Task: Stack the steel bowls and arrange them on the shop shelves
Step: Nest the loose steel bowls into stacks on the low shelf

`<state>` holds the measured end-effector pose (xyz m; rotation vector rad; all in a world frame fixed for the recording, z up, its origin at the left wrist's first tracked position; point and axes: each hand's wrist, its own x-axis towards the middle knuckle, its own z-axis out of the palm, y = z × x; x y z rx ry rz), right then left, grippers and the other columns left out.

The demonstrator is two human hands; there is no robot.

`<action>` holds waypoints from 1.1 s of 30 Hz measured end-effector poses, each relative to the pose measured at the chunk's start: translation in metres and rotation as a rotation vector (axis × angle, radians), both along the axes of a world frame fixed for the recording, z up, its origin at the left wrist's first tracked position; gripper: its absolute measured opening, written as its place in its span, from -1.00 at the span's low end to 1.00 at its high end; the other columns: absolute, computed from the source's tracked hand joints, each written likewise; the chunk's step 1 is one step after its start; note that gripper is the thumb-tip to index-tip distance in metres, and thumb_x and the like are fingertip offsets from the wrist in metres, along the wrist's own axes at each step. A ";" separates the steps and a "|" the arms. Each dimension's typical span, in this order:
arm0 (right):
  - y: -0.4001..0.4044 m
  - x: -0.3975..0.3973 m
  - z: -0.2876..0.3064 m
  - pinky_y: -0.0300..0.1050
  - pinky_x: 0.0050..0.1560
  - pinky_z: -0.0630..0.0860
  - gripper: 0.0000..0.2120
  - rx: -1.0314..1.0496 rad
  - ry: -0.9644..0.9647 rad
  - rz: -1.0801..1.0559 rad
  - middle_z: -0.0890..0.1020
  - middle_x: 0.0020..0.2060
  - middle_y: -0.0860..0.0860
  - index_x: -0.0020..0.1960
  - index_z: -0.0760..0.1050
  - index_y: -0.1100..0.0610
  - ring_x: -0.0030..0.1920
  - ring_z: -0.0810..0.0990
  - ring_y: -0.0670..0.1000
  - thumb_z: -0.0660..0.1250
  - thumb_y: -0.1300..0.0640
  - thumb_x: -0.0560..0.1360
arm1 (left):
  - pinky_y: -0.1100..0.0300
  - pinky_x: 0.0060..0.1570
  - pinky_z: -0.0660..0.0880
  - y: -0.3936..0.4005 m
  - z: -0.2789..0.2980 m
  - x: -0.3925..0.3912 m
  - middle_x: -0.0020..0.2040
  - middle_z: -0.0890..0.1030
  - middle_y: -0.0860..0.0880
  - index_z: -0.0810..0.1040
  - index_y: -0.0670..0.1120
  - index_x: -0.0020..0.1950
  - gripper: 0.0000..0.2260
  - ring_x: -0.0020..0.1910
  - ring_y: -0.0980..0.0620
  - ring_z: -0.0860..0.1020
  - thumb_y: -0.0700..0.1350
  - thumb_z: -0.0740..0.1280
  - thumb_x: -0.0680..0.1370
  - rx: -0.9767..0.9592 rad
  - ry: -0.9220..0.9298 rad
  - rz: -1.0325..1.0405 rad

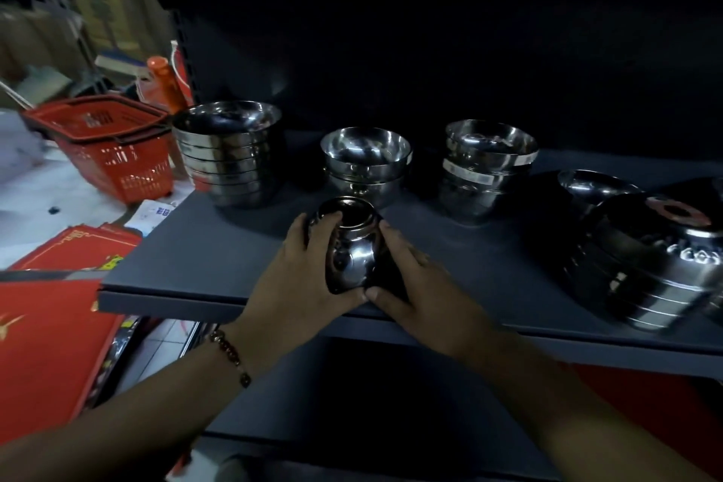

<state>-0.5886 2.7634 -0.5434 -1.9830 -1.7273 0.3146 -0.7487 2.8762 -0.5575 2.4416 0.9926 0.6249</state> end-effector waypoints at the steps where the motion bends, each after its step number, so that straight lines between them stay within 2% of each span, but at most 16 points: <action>1: 0.000 0.000 -0.001 0.05 0.53 0.11 -0.18 0.004 0.030 0.001 0.11 0.59 -0.03 0.60 -0.18 -0.06 0.57 0.03 -0.09 0.28 -0.13 0.56 | 0.02 0.35 0.41 0.002 -0.001 0.001 0.59 0.05 -0.05 0.03 0.25 0.51 -0.07 0.48 -0.09 0.32 0.27 0.52 0.31 -0.010 -0.037 -0.008; 3: 0.000 0.001 -0.001 0.08 0.51 0.18 -0.16 0.024 0.066 0.002 0.13 0.58 -0.06 0.60 -0.17 -0.11 0.57 0.08 -0.09 0.29 -0.17 0.53 | 0.08 0.29 0.46 0.003 -0.001 0.001 0.53 0.15 -0.01 0.08 0.26 0.48 -0.09 0.40 -0.02 0.38 0.28 0.53 0.28 -0.020 -0.099 -0.026; 6: -0.003 0.003 0.005 0.07 0.51 0.20 -0.16 0.060 0.118 0.019 0.10 0.58 -0.14 0.58 -0.15 -0.18 0.56 0.06 -0.15 0.30 -0.22 0.50 | 0.45 0.07 0.35 -0.001 0.004 -0.001 0.40 0.25 0.13 0.14 0.26 0.45 -0.12 0.18 0.31 0.41 0.21 0.57 0.28 -0.032 -0.207 -0.068; 9: -0.011 0.007 0.019 -0.09 0.54 0.15 -0.17 0.132 0.137 0.042 0.12 0.57 -0.16 0.60 -0.06 -0.12 0.54 0.04 -0.24 0.37 -0.12 0.51 | 0.49 0.03 0.31 -0.006 0.013 -0.002 0.33 0.26 0.24 0.15 0.29 0.46 -0.12 0.17 0.46 0.36 0.17 0.58 0.28 -0.070 -0.328 -0.069; 12: -0.022 0.014 0.034 -0.38 0.47 0.09 -0.17 0.202 0.114 0.042 0.15 0.55 -0.20 0.59 0.00 -0.09 0.51 0.07 -0.32 0.43 -0.01 0.50 | 0.43 0.11 0.37 -0.015 0.025 -0.002 0.35 0.37 0.24 0.18 0.36 0.42 -0.14 0.23 0.35 0.44 0.21 0.60 0.25 -0.196 -0.465 -0.087; 14: -0.029 0.021 0.038 -0.42 0.45 0.09 -0.17 0.245 0.097 0.032 0.18 0.54 -0.19 0.59 0.03 -0.08 0.51 0.10 -0.31 0.45 0.05 0.49 | 0.41 0.10 0.42 -0.023 0.034 -0.001 0.27 0.48 0.30 0.20 0.47 0.32 -0.21 0.20 0.34 0.51 0.23 0.57 0.22 -0.316 -0.534 -0.130; 16: -0.036 0.029 0.038 -0.42 0.42 0.13 -0.19 0.285 0.112 0.003 0.23 0.52 -0.21 0.58 0.06 -0.09 0.48 0.15 -0.33 0.46 0.07 0.49 | 0.37 0.10 0.44 -0.029 0.038 0.001 0.19 0.55 0.36 0.23 0.47 0.28 -0.24 0.17 0.35 0.55 0.22 0.60 0.23 -0.420 -0.583 -0.187; 19: -0.044 0.039 0.036 -0.31 0.43 0.22 -0.27 0.329 0.206 -0.042 0.32 0.47 -0.22 0.57 0.13 -0.09 0.46 0.24 -0.31 0.42 0.06 0.51 | 0.31 0.12 0.45 -0.032 0.037 0.008 0.16 0.57 0.37 0.25 0.38 0.33 -0.29 0.17 0.34 0.56 0.23 0.50 0.26 -0.520 -0.584 -0.271; 22: -0.048 0.048 0.033 -0.10 0.43 0.31 -0.44 0.395 0.315 -0.081 0.44 0.41 -0.19 0.51 0.28 -0.05 0.43 0.36 -0.21 0.32 0.04 0.54 | 0.45 0.02 0.47 -0.038 0.038 0.017 0.13 0.59 0.40 0.28 0.30 0.32 -0.34 0.15 0.38 0.55 0.23 0.43 0.26 -0.611 -0.591 -0.346; 24: -0.049 0.051 0.033 -0.10 0.36 0.41 -0.60 0.448 0.412 -0.134 0.58 0.27 -0.17 0.41 0.42 -0.06 0.32 0.50 -0.17 0.28 0.09 0.57 | 0.43 0.00 0.50 -0.041 0.036 0.024 0.12 0.61 0.40 0.32 0.28 0.29 -0.37 0.17 0.35 0.56 0.27 0.43 0.26 -0.676 -0.615 -0.390; 26: -0.051 0.053 0.037 -0.22 0.19 0.47 -0.73 0.462 0.510 -0.205 0.67 0.07 -0.19 0.26 0.52 -0.07 0.15 0.59 -0.21 0.25 0.16 0.62 | 0.19 -0.01 0.61 -0.042 0.035 0.032 0.20 0.63 0.27 0.35 0.32 0.31 -0.31 0.23 0.14 0.59 0.42 0.46 0.24 -0.773 -0.635 -0.429; 28: -0.052 0.055 0.040 -0.36 0.04 0.45 -0.79 0.451 0.562 -0.273 0.69 -0.09 -0.24 0.15 0.57 -0.02 0.01 0.61 -0.28 0.23 0.19 0.63 | -0.05 -0.08 0.63 -0.043 0.037 0.040 0.26 0.63 0.03 0.37 0.23 0.41 -0.13 0.20 -0.10 0.63 0.54 0.42 0.18 -0.870 -0.624 -0.432; 30: -0.053 0.059 0.042 -0.39 -0.03 0.44 -0.82 0.436 0.625 -0.366 0.69 -0.18 -0.27 0.05 0.59 -0.03 -0.07 0.61 -0.31 0.23 0.16 0.63 | -0.05 -0.18 0.61 -0.043 0.039 0.044 0.23 0.64 -0.08 0.41 0.13 0.43 -0.09 0.11 -0.18 0.66 0.56 0.38 0.19 -0.926 -0.604 -0.456; 31: -0.054 0.062 0.043 -0.35 -0.04 0.46 -0.83 0.430 0.665 -0.407 0.70 -0.19 -0.23 0.01 0.60 -0.02 -0.09 0.62 -0.28 0.23 0.15 0.63 | -0.01 -0.20 0.60 -0.043 0.040 0.046 0.22 0.65 -0.06 0.45 0.17 0.39 -0.20 0.09 -0.15 0.66 0.54 0.35 0.25 -0.901 -0.599 -0.462; 33: -0.056 0.066 0.045 -0.15 0.02 0.54 -0.83 0.396 0.736 -0.466 0.73 -0.11 -0.01 0.00 0.62 0.10 -0.05 0.67 -0.10 0.25 0.13 0.62 | 0.05 -0.19 0.62 -0.045 0.040 0.046 0.25 0.62 0.12 0.47 0.38 0.31 -0.51 0.15 -0.02 0.64 0.43 0.29 0.40 -0.775 -0.599 -0.453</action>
